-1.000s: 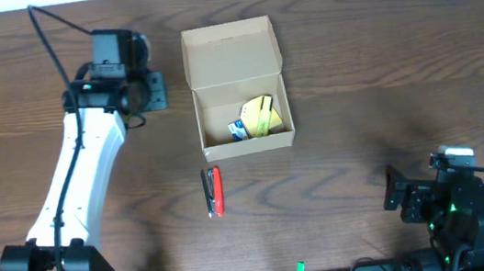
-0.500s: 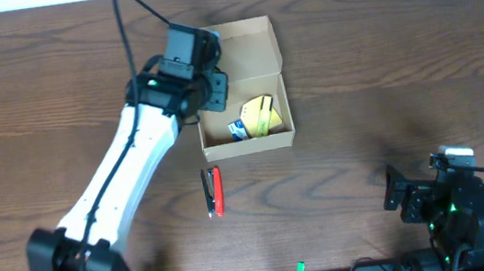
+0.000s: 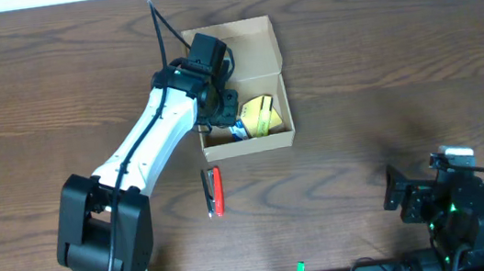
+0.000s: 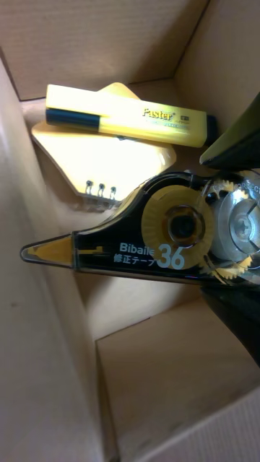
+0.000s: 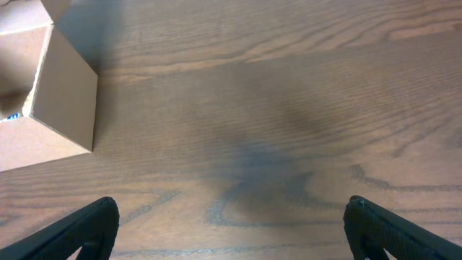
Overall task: Pack container
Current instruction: 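Carry the tape roller into the cardboard box and open the left gripper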
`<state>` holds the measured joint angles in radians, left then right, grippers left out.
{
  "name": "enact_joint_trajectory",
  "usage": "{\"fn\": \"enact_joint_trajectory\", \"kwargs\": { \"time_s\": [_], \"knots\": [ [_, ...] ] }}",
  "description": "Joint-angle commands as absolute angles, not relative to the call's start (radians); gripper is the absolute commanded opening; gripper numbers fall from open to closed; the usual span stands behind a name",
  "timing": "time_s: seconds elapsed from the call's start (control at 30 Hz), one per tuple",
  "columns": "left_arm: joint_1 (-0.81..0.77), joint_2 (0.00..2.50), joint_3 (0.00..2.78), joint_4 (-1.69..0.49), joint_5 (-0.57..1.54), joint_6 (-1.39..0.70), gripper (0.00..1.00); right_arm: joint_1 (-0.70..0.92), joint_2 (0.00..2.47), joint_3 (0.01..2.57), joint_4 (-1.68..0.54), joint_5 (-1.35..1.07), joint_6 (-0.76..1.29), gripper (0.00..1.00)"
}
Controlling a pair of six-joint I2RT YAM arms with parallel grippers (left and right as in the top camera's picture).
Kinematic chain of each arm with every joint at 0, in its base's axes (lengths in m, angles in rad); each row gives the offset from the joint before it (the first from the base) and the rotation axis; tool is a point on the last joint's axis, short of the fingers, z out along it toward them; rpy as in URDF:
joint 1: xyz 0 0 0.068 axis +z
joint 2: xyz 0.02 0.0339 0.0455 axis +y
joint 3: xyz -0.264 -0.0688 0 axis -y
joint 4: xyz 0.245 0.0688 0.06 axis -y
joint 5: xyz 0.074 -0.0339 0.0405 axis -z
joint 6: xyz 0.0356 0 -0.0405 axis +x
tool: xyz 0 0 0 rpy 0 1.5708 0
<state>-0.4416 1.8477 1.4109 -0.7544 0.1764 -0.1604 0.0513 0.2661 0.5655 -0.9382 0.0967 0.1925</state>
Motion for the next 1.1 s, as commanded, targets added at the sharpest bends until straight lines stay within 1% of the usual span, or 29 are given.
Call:
{"fn": "enact_joint_trajectory", "kwargs": {
  "time_s": [0.0, 0.23, 0.33, 0.4, 0.43, 0.57, 0.63, 0.8, 0.93, 1.07],
  "knots": [
    [-0.451, 1.882, 1.431, -0.763, 0.189, -0.188, 0.23, 0.043, 0.261, 0.566, -0.939, 0.093, 0.178, 0.99],
    [-0.453, 1.913, 1.431, -0.762, 0.200, -0.188, 0.24, 0.043, 0.261, 0.566, -0.939, 0.093, 0.178, 0.99],
    [-0.453, 1.912, 1.431, -0.761, 0.200, -0.188, 0.33, 0.043, 0.261, 0.566, -0.939, 0.093, 0.178, 0.99],
    [-0.453, 1.913, 1.431, -0.761, 0.200, -0.188, 0.37, 0.043, 0.261, 0.566, -0.939, 0.093, 0.178, 0.99],
    [-0.453, 1.913, 1.431, -0.761, 0.200, -0.188, 0.40, 0.043, 0.261, 0.566, -0.939, 0.093, 0.178, 0.99],
    [-0.453, 1.913, 1.431, -0.759, 0.200, -0.188, 0.47, 0.043, 0.261, 0.566, -0.939, 0.093, 0.178, 0.99],
    [-0.453, 1.912, 1.431, -0.759, 0.200, -0.188, 0.50, 0.043, 0.261, 0.566, -0.939, 0.093, 0.178, 0.99],
    [-0.453, 1.912, 1.431, -0.758, 0.200, -0.189, 0.54, 0.043, 0.261, 0.566, -0.939, 0.093, 0.178, 0.99],
    [-0.453, 1.911, 1.432, -0.748, 0.200, -0.188, 0.63, 0.043, 0.261, 0.566, -0.939, 0.093, 0.178, 0.99],
    [-0.453, 1.906, 1.436, -0.730, 0.200, -0.188, 0.63, 0.043, 0.261, 0.566, -0.939, 0.093, 0.178, 0.99]
  ]
}}
